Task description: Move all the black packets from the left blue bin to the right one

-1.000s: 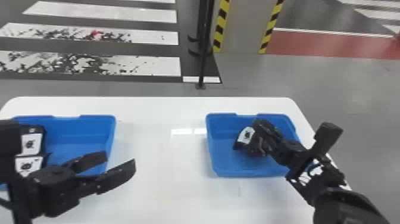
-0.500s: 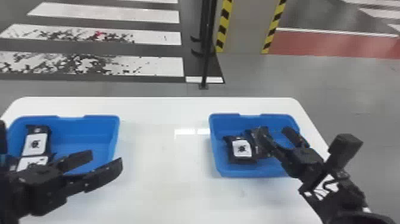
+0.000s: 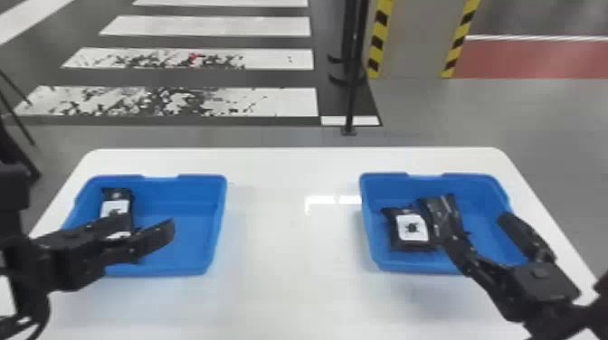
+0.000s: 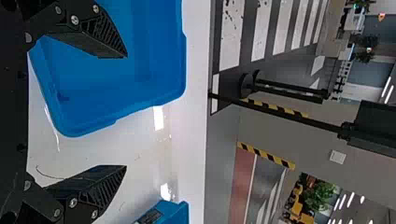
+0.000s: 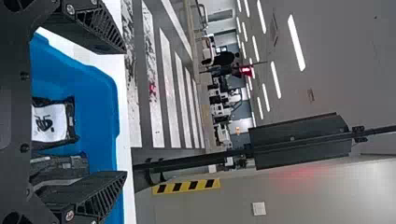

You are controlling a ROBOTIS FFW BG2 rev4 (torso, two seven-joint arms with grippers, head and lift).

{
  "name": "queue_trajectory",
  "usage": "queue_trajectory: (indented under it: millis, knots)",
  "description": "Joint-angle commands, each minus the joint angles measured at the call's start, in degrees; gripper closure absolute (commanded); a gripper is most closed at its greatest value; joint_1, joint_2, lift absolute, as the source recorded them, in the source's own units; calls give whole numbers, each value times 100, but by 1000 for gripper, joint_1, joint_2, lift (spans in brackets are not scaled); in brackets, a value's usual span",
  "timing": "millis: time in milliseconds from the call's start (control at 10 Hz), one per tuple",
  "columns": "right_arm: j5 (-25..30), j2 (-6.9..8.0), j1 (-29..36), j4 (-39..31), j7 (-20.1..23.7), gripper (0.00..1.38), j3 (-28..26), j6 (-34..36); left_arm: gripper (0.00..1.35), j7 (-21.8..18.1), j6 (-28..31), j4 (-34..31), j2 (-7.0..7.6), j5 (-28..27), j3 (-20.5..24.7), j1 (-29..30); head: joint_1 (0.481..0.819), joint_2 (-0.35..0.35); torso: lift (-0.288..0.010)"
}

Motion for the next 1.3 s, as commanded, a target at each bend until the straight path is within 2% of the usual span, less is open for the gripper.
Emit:
queue_trajectory:
  millis: [0,300,600,800,1200]
  knots:
    - [-53,33,382,-280,-39,107,211,-1,222,0,151,306,98,-253,125,-269,695,47,-140]
    - [-201,33,790,-406,-57,114,485,125,223,0,502,1023,195,-950,102,-888,695,179,-140]
    - [-316,33,874,-434,-57,116,519,224,223,123,783,1782,203,-1579,91,-1408,695,255,-140]
    - [-350,33,874,-406,-57,116,519,266,223,132,910,2302,256,-1887,68,-1717,695,294,-140]
    - [-396,33,888,-406,-57,117,531,336,229,272,1065,3315,309,-2207,-161,-2252,695,322,-140]
